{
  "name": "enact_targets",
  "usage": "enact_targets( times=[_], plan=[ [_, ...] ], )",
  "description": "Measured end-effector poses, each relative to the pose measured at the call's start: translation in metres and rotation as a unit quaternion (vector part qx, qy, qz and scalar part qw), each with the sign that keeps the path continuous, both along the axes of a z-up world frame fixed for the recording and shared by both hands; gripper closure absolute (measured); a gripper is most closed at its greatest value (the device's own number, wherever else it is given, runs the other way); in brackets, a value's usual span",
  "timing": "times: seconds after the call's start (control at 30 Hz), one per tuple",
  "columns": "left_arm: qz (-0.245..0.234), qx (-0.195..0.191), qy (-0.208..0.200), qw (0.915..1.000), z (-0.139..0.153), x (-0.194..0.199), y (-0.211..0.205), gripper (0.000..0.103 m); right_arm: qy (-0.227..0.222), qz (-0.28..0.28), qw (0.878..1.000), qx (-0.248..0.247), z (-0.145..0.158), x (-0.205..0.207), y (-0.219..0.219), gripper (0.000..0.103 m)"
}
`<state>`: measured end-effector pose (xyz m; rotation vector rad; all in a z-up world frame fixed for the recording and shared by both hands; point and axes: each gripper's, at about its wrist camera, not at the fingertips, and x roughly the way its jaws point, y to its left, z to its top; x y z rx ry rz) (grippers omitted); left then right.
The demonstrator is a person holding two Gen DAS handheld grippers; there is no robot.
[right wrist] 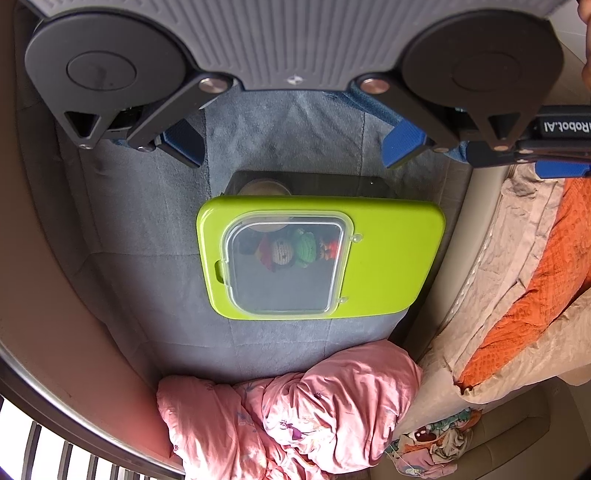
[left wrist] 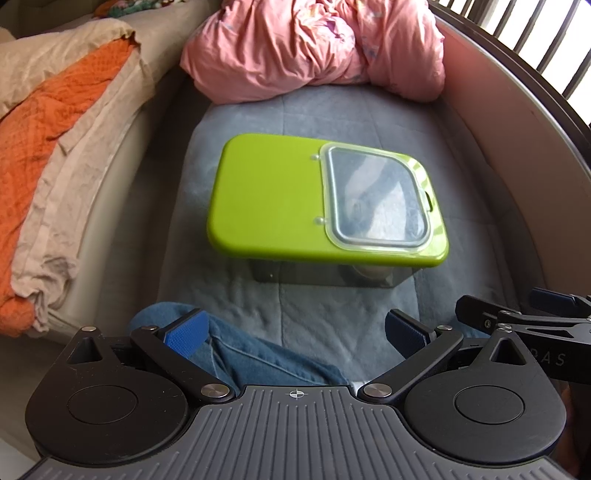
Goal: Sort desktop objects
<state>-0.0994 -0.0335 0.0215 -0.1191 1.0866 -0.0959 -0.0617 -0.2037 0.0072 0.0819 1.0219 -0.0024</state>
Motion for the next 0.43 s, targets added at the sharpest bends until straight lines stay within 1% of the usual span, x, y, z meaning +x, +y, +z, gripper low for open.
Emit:
enact_targets(
  times=[0.2,0.3,0.43],
  plan=[
    [-0.001,-0.001,0.0,1.0,-0.001,0.0008,0.0005,0.0,0.001,0.0,1.0,-0.001,-0.0004,0.0003,0.0002,0.0],
    [0.002,-0.004,-0.006,1.0,-0.0007,-0.0001,0.0023,0.0,0.001,0.0,1.0,0.0,-0.0011,0.0008,0.0001,0.0],
    [0.004,0.008,-0.016,0.9998,0.0004,-0.0017,0.0011,0.0,0.002,-0.001,1.0,0.001,-0.0023,0.001,-0.0001,0.0]
  ],
)
